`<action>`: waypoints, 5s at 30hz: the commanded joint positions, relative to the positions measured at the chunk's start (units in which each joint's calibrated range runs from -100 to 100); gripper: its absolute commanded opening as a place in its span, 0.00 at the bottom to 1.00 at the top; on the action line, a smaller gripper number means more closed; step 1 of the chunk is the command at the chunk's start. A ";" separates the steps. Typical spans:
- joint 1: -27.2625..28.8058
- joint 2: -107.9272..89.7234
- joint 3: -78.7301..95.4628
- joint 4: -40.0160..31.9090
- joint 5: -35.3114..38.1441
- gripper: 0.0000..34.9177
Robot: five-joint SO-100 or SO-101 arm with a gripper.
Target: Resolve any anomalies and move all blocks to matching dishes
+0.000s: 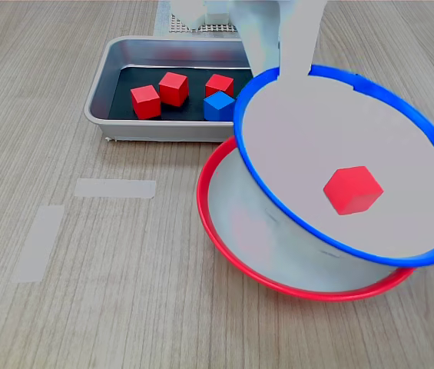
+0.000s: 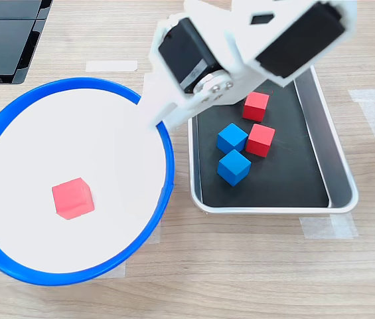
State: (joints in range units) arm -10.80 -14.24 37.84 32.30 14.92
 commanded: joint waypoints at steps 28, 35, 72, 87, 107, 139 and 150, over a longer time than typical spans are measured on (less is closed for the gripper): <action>-4.40 -1.84 -1.20 11.57 -5.57 0.35; -4.87 8.82 -11.49 12.07 -8.69 0.30; 2.00 1.91 -11.40 9.26 -3.71 0.00; 10.56 -8.41 -8.94 9.59 -2.64 0.00; 29.29 -4.06 14.91 -22.77 3.96 0.00; 30.42 16.07 5.35 -33.33 1.17 0.00; 28.44 17.52 7.36 -36.63 1.27 0.00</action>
State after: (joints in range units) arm 18.23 3.50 46.01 -3.02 16.19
